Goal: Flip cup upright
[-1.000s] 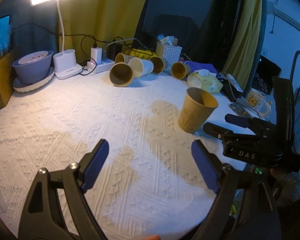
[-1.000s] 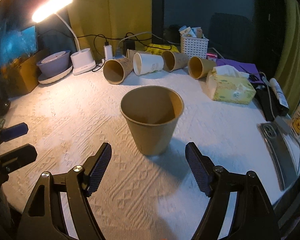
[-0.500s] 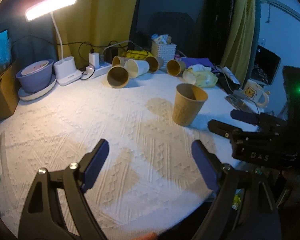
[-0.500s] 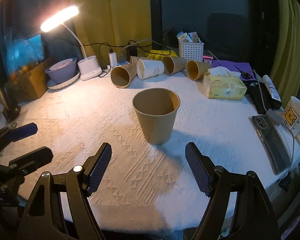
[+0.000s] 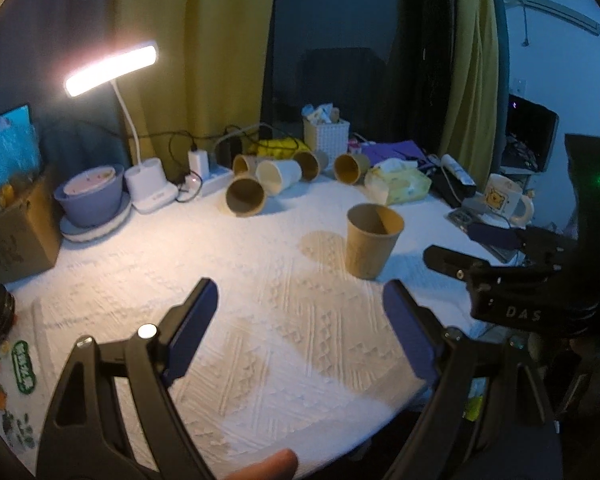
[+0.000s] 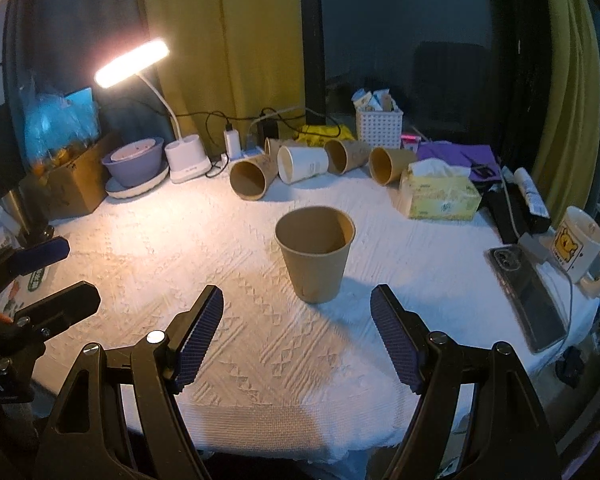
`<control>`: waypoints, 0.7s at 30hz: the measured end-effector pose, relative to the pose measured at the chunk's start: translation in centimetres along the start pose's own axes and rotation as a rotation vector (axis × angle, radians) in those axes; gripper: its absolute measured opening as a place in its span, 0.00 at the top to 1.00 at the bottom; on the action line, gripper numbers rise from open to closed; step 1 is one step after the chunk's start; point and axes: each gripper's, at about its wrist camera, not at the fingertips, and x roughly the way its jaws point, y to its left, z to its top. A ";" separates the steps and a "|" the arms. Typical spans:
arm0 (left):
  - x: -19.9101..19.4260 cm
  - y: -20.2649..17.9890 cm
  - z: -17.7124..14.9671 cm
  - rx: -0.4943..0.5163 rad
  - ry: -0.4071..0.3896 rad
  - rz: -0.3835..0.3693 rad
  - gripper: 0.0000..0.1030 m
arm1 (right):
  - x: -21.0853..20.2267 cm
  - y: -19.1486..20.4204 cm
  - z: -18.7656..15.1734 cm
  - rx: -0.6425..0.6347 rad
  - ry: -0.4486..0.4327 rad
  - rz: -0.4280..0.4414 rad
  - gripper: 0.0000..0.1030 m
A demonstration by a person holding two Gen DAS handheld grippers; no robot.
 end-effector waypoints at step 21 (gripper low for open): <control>-4.6 -0.9 2.3 0.018 -0.157 0.022 0.17 | -5.5 1.1 2.0 -0.049 -0.125 -0.009 0.23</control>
